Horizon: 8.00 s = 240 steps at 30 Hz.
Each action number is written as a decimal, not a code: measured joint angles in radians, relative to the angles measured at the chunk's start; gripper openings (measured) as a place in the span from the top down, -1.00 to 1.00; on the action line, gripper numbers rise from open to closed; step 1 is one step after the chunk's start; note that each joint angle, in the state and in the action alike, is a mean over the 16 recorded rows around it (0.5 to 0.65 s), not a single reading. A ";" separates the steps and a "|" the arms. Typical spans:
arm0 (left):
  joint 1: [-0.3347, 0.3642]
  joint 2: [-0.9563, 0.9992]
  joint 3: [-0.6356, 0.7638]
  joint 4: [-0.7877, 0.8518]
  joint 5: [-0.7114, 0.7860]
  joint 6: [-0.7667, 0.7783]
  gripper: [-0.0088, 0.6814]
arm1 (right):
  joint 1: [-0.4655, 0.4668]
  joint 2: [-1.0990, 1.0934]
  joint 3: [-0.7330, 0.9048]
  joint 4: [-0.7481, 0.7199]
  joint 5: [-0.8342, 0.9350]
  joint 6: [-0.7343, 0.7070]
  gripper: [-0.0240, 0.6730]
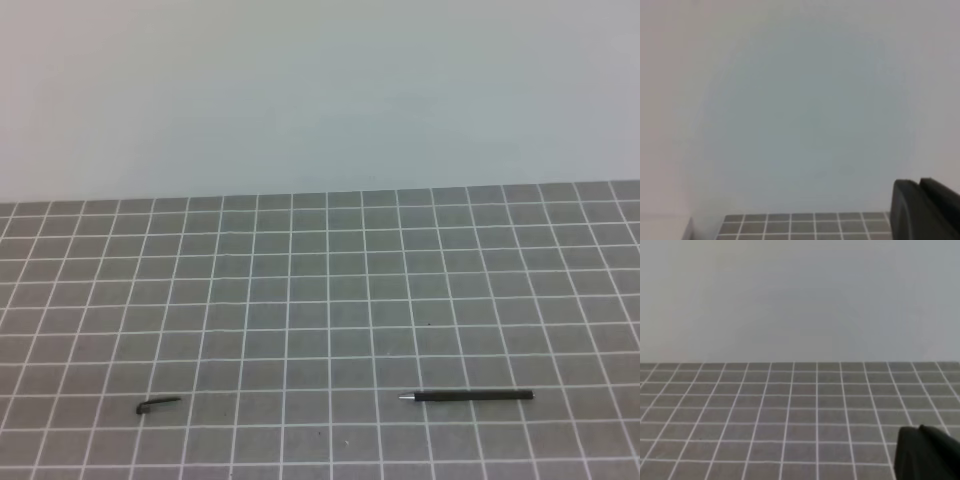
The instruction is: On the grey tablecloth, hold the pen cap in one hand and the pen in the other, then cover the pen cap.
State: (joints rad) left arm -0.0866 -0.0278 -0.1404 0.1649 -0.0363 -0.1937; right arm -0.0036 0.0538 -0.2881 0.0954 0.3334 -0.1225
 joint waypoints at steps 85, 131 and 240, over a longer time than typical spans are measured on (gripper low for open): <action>0.000 0.152 -0.067 -0.040 0.090 0.009 0.97 | 0.466 1.891 -0.958 -0.142 0.442 -0.873 -0.01; -0.027 0.481 -0.499 -0.451 0.919 0.853 0.97 | 0.469 1.839 -1.215 0.020 0.770 -0.834 0.73; -0.214 1.556 -0.909 -0.199 0.807 1.254 0.73 | 0.476 1.844 -1.203 -0.013 0.860 -0.734 0.77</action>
State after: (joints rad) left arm -0.3006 1.5281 -1.0491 -0.0339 0.7711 1.0603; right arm 0.4721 1.8978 -1.4915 0.0827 1.1935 -0.8569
